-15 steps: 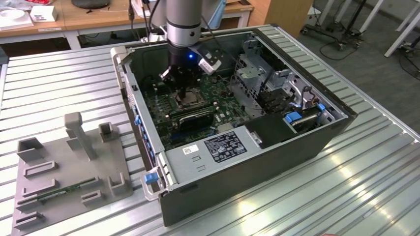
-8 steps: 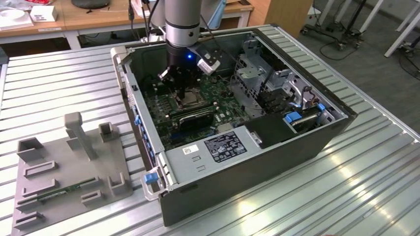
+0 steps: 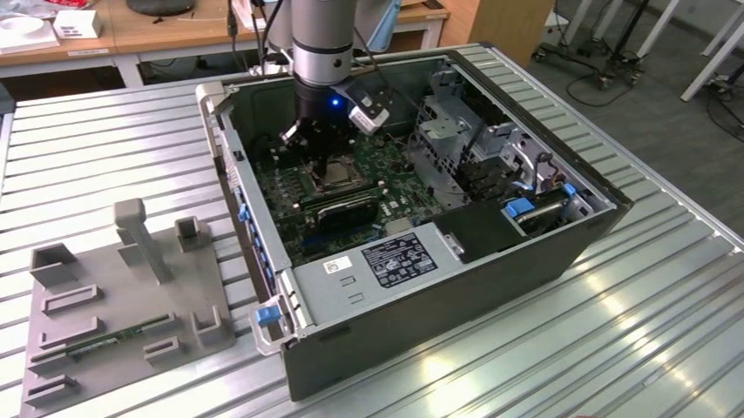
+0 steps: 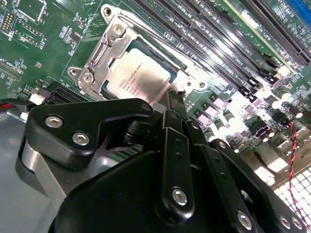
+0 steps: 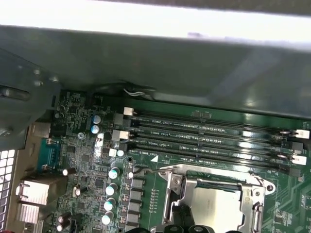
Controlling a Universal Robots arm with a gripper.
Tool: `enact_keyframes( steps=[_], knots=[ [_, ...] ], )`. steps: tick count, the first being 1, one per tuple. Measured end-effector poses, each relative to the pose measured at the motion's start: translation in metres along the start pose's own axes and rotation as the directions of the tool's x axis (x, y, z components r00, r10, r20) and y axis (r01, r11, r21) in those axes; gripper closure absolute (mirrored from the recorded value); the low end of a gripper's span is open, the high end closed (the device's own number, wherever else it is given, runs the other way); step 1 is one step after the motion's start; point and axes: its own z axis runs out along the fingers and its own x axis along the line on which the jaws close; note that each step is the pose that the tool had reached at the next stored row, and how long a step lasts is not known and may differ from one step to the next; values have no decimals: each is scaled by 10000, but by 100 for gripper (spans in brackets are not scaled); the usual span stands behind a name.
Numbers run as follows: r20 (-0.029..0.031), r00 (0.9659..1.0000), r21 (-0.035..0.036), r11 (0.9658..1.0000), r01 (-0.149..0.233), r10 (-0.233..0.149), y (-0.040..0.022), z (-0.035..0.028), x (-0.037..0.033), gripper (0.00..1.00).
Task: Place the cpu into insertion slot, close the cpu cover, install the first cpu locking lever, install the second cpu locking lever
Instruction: 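Close the cpu cover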
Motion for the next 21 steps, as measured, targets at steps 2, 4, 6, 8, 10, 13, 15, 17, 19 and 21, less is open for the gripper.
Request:
enact_keyframes(
  steps=[2, 4, 6, 8, 10, 13, 15, 17, 19, 21],
  knots=[
    [2, 10000, -2, 10000, -7, 7, 11, 7, -1, 89],
    [3, 10000, -3, 10000, -69, 69, 18, 14, -1, 89],
    [1, 9998, -4, 9998, -184, 184, 23, 19, -2, 89],
    [-1, 9997, -3, 9997, -248, 248, 32, 21, 1, 89],
    [0, 9997, -4, 9997, -256, 256, 36, 24, 12, 89],
    [9, 9996, -6, 9996, -272, 272, 39, 38, 24, 89],
    [13, 9996, -5, 9996, -279, 279, 38, 53, 26, 89],
    [12, 9996, -2, 9996, -294, 294, 38, 58, 26, 89],
    [11, 9996, -2, 9996, -297, 297, 38, 58, 27, 89],
    [13, 9996, -3, 9996, -297, 297, 39, 59, 26, 89]
  ],
)
